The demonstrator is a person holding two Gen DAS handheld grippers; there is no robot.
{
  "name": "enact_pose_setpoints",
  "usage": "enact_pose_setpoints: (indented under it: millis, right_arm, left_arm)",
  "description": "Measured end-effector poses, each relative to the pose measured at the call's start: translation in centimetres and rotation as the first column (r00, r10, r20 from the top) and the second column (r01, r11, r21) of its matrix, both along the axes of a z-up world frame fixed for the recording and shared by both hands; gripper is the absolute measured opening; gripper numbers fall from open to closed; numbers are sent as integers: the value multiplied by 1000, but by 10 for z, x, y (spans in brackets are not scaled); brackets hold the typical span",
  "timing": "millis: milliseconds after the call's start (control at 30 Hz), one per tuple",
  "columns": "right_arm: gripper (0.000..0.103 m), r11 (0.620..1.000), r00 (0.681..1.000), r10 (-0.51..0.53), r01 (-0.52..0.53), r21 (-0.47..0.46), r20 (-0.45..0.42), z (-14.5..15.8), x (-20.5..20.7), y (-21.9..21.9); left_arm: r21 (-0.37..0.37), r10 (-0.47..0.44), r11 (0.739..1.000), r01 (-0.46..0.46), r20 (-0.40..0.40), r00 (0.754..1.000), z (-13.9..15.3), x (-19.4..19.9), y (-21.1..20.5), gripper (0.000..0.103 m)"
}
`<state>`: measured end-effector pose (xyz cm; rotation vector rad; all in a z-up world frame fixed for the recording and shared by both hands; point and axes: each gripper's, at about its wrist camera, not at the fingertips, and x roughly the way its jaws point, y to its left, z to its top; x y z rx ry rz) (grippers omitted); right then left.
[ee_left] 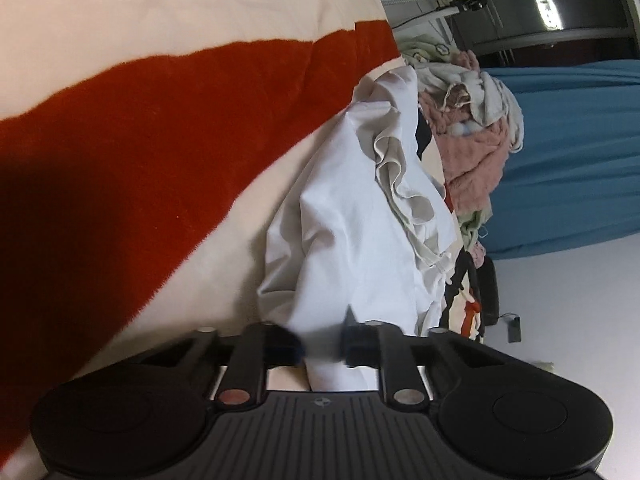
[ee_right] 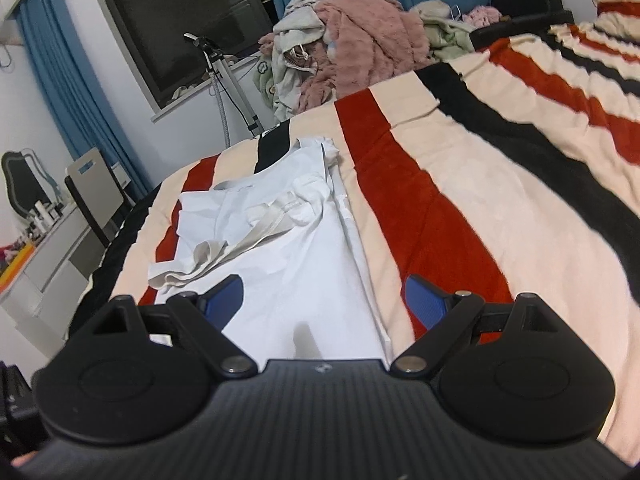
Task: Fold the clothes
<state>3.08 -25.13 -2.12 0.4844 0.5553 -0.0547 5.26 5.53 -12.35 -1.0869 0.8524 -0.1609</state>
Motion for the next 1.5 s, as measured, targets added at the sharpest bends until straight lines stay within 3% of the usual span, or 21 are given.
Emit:
enact_pose_setpoints:
  millis: [33,67,133,233,267,333,433,500,567,633,700,867,1033,1167,1300,1500]
  right_arm:
    - [90,999,1000,8,-8,39,-9,-3,1,-3]
    - [90,990,999,36,-33,138,-23,-9,2,-8]
    - [90,940,994,97,-77,333,-43,-23,5,-17]
    - [91,760,972,217,-111,640,-90,-55,13,-23]
    - [91,715,963,250,-114,690,-100,-63,14,-19]
    - [91,666,947,299,-117,736,-119,-73,15,-10]
    - [91,615,926,354,-122,779,-135,-84,18,3]
    - [90,626,925,351,-117,771,-145,-88,20,8]
    - [89,640,949,274,-58,766,-158,-93,18,0]
    - [69,651,964,205,-6,759,-168,-96,16,-8]
    - [57,658,974,144,39,752,-177,-98,13,-17]
    - [42,665,981,-10,152,731,-195,-102,7,-38]
    - [29,690,984,-61,164,705,-169,-101,3,-39]
    - [15,739,988,-86,151,656,-130,-95,1,-40]
    - [11,799,996,-80,93,594,-49,-78,-8,-38]
    - [10,834,992,-74,6,552,101,-39,-52,-32]
  left_arm:
    - [-3,2,1000,-2,9,1000,1,-1,1,12]
    - [-5,3,1000,-3,17,1000,2,-3,2,11]
    - [-10,7,1000,-6,34,999,5,-5,3,11]
    - [-18,12,1000,-11,59,998,8,-9,5,11]
    - [-20,13,1000,-12,61,998,9,-10,5,11]
    - [-23,16,1000,-15,58,998,8,-11,5,11]
    - [-27,19,999,-18,61,998,9,-11,4,11]
    - [-27,20,999,-19,64,998,9,-13,7,11]
    - [-27,24,999,-22,61,998,9,-14,8,10]
    - [-29,27,999,-25,59,998,9,-14,9,10]
    - [-26,25,999,-24,67,997,11,-14,9,10]
    - [-29,26,999,-23,81,996,12,-13,9,10]
    - [-24,21,1000,-18,97,995,14,-13,9,10]
    - [8,-1,1000,0,154,988,23,-14,5,9]
    - [85,-23,996,0,263,964,45,-27,1,7]
    - [158,-73,987,7,416,906,89,-76,4,7]
